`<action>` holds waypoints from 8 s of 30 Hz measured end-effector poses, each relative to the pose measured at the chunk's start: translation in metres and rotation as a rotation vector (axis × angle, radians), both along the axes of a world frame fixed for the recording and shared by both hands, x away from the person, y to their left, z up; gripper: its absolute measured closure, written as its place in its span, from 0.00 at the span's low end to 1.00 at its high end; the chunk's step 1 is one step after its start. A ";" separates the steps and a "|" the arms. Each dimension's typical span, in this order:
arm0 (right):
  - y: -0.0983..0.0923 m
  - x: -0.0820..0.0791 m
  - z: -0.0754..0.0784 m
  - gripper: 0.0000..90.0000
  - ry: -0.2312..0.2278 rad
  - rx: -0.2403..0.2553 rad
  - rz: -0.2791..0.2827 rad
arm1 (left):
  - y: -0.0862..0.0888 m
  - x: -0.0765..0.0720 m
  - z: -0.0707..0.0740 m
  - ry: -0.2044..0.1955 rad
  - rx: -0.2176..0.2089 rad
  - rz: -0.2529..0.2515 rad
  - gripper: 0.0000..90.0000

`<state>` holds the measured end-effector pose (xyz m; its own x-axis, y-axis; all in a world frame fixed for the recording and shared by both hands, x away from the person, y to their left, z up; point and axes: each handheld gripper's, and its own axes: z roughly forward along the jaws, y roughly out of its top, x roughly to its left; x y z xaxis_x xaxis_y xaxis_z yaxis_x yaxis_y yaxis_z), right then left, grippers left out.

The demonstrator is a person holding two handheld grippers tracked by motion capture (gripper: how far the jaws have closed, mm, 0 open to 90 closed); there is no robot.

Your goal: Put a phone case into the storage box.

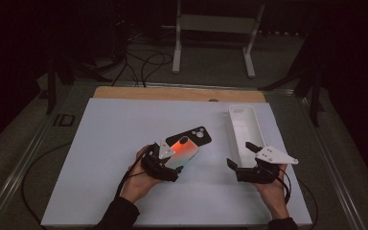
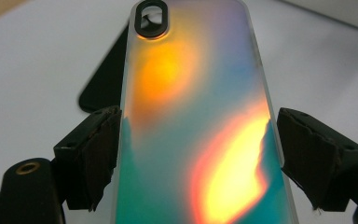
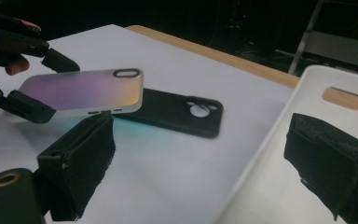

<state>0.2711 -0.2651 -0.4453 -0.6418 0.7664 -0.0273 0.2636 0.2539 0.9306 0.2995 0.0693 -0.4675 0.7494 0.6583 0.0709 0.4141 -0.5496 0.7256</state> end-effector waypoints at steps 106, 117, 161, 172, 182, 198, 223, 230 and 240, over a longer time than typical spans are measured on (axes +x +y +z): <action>0.115 0.041 0.032 0.96 0.348 0.315 0.271 | 0.000 -0.017 0.034 -0.137 -0.162 -0.082 0.24; 0.110 0.039 0.037 0.96 0.312 0.271 0.277 | 0.009 -0.012 0.035 -0.088 -0.219 -0.086 0.22; 0.096 0.032 0.052 0.69 0.220 0.202 0.453 | 0.015 -0.009 0.028 0.093 -0.369 -0.315 0.75; 0.112 0.028 0.048 0.14 0.198 0.067 0.317 | 0.014 -0.010 0.028 0.059 -0.326 -0.305 0.89; 0.108 0.026 0.052 0.13 0.203 0.093 0.267 | 0.016 -0.009 0.028 0.041 -0.320 -0.260 0.89; 0.105 0.029 0.056 0.17 0.258 0.242 0.176 | 0.007 -0.014 0.026 -0.017 -0.274 -0.200 0.90; 0.122 0.029 0.058 0.18 0.213 0.264 0.069 | -0.006 -0.018 0.022 -0.022 -0.264 -0.183 0.88; 0.120 0.029 0.058 0.18 0.212 0.264 0.070 | -0.004 -0.021 0.025 -0.055 -0.238 -0.195 0.66; 0.117 0.031 0.057 0.18 0.209 0.264 0.063 | 0.016 -0.021 0.034 -0.099 -0.264 -0.079 0.33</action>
<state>0.3022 -0.1481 -0.3882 -0.6586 0.6882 0.3042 0.4475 0.0332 0.8937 0.2786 0.0848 -0.4338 0.7971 0.6035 -0.0192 0.2972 -0.3645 0.8825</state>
